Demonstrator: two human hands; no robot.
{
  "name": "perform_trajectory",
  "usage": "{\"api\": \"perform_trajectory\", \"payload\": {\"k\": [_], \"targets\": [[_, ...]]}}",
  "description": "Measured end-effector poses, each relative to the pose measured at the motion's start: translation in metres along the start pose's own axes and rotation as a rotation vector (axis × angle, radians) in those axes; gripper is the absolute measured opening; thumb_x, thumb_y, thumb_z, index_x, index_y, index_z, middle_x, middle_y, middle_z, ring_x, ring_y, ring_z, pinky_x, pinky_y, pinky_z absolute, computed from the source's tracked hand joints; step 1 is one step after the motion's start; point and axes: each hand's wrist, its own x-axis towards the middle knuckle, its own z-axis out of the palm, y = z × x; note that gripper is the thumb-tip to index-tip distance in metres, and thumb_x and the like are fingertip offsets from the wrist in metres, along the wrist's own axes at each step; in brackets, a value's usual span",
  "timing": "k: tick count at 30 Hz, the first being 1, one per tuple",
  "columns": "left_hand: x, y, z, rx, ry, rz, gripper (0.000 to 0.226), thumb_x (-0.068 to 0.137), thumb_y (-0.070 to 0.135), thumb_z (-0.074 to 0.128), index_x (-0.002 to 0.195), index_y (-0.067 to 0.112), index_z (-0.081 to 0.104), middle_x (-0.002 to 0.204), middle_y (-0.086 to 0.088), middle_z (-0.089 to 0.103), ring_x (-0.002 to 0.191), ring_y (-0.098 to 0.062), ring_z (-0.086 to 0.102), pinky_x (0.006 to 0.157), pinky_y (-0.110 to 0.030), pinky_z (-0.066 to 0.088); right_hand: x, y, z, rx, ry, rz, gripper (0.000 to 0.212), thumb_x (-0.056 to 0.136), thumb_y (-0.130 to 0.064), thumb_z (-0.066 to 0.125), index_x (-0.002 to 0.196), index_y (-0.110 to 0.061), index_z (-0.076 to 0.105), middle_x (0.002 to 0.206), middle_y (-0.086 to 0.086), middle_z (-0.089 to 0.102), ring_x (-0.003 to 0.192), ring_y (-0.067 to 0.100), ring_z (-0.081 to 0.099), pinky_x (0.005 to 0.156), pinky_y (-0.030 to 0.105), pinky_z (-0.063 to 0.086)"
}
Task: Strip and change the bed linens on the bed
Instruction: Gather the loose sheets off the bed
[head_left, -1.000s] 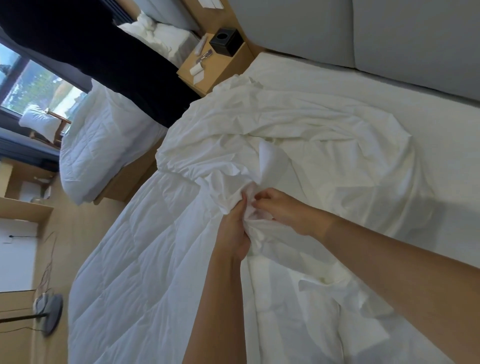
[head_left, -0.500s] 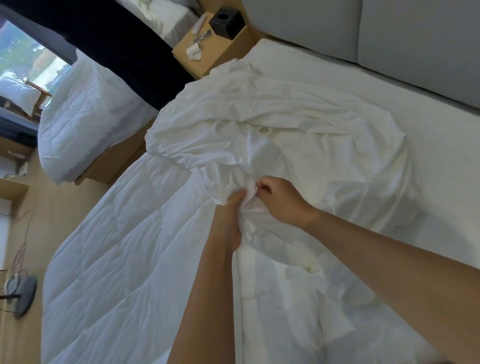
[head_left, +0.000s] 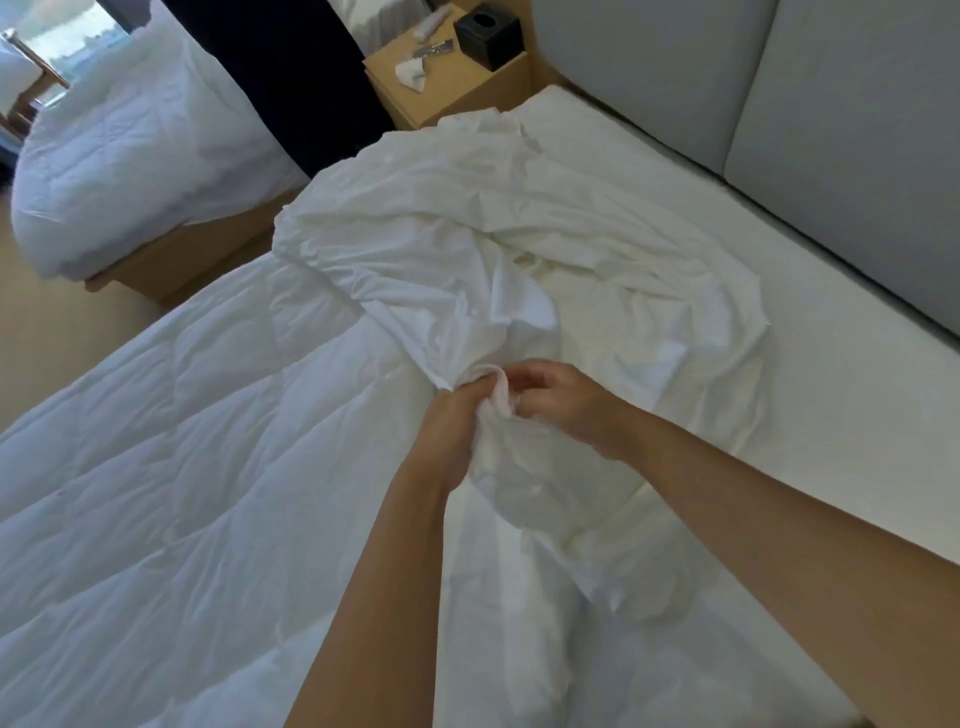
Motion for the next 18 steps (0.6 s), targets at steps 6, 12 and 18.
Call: {"api": "perform_trajectory", "payload": {"k": [6,12,18], "targets": [[0.001,0.012,-0.012,-0.058,-0.001,0.053,0.013,0.087,0.02,0.058,0.091,0.016,0.069,0.079,0.002,0.074,0.072,-0.014,0.071,0.057,-0.023,0.053,-0.008,0.013,0.006,-0.418,0.035,-0.025,0.029,0.09,-0.012,0.053,0.063,-0.015,0.042,0.058,-0.01,0.039,0.047,0.001,0.033,0.052,0.019,0.029],[-0.007,0.019,-0.015,-0.207,-0.139,0.092,0.028,0.096,0.021,0.049,0.091,0.016,0.076,0.097,-0.005,0.074,0.092,-0.019,0.07,0.075,-0.031,0.055,-0.001,-0.002,0.014,-0.384,0.142,-0.061,0.037,0.094,-0.016,0.051,0.13,-0.024,0.045,0.107,-0.009,0.048,0.089,0.008,0.05,0.078,0.02,0.044],[-0.011,0.042,-0.033,-0.155,-0.168,0.109,0.031,0.099,0.025,0.042,0.11,0.009,0.066,0.106,-0.007,0.071,0.096,-0.018,0.069,0.074,-0.027,0.055,0.011,-0.016,0.022,-0.44,0.166,-0.162,0.015,0.094,-0.009,0.048,0.105,-0.005,0.058,0.101,0.008,0.062,0.093,0.025,0.058,0.072,0.021,0.041]]}}
